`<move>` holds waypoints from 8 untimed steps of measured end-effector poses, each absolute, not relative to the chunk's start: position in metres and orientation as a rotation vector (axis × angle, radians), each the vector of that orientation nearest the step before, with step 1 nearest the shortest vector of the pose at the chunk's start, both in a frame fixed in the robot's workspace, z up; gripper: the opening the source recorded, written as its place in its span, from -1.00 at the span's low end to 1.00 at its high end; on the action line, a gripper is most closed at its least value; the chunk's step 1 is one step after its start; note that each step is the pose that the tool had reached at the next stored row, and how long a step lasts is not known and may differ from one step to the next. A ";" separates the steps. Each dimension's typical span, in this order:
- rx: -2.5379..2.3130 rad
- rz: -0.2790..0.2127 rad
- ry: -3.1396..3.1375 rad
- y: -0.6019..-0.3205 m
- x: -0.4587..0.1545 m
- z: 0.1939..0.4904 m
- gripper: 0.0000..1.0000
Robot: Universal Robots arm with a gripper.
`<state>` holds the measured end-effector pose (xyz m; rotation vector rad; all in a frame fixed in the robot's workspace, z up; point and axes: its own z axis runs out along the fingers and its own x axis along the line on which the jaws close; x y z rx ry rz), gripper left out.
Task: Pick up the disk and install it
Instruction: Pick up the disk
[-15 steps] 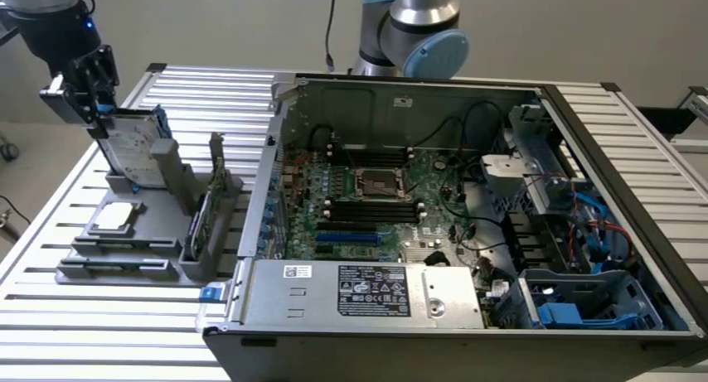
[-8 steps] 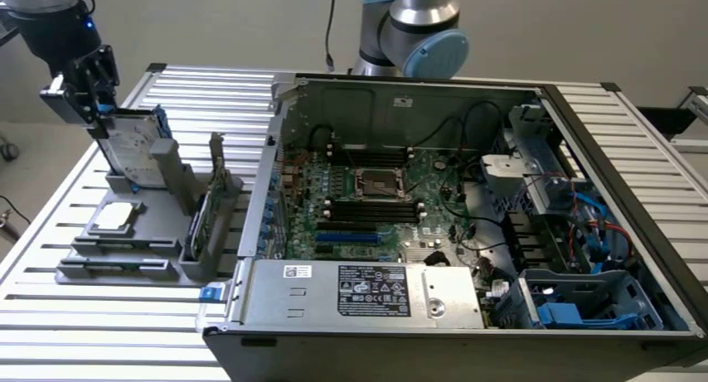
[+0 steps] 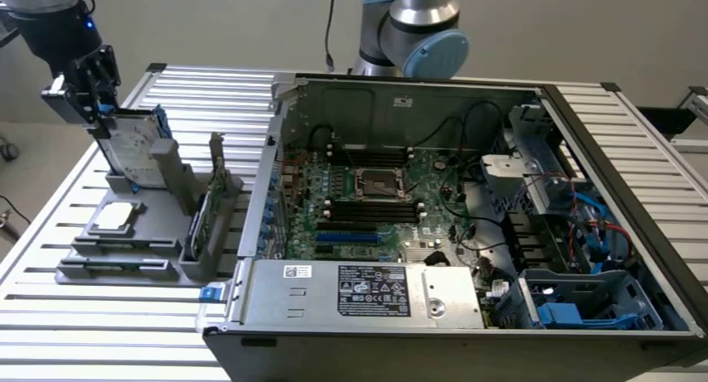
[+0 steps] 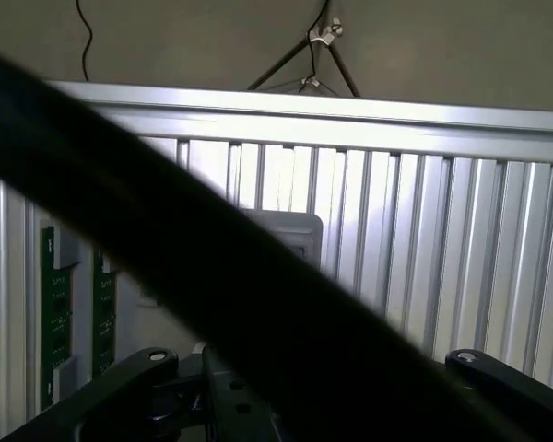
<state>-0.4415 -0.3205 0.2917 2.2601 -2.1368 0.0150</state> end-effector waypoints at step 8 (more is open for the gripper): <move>2.277 -0.018 -2.153 -0.321 -0.442 0.291 0.08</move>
